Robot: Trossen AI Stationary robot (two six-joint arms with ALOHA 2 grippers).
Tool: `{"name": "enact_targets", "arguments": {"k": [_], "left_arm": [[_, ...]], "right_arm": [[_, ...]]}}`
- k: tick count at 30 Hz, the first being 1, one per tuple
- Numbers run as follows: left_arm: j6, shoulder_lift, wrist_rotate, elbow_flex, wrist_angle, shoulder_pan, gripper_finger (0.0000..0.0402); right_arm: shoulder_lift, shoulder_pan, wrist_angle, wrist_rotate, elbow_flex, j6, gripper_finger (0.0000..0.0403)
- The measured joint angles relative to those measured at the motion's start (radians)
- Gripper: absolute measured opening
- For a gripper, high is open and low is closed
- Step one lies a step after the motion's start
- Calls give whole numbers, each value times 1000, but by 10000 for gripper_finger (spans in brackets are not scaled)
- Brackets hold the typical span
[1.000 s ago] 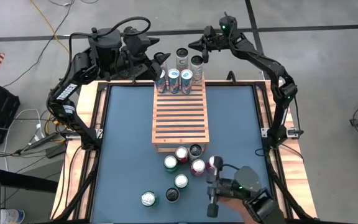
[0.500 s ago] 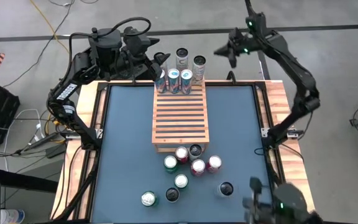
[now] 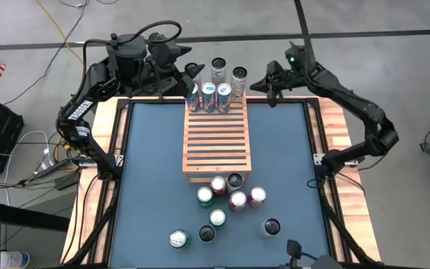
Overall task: Place canned beverage on shelf
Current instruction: Adjust the soda cans on the shelf
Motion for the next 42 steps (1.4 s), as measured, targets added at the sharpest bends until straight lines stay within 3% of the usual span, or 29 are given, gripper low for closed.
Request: {"name": "enact_targets", "arguments": {"k": [24,35,42], "left_arm": [[-1,0,-1,0,-33,0,298],[18,0,-1,0,-39,0,298],[-2,0,-7,0,-39,0,298]], "right_arm": [[169,37,135,3,-4,1,0],[157,31,136,47,-3,-19,0],[38,54,79,2,79,1,0]]}}
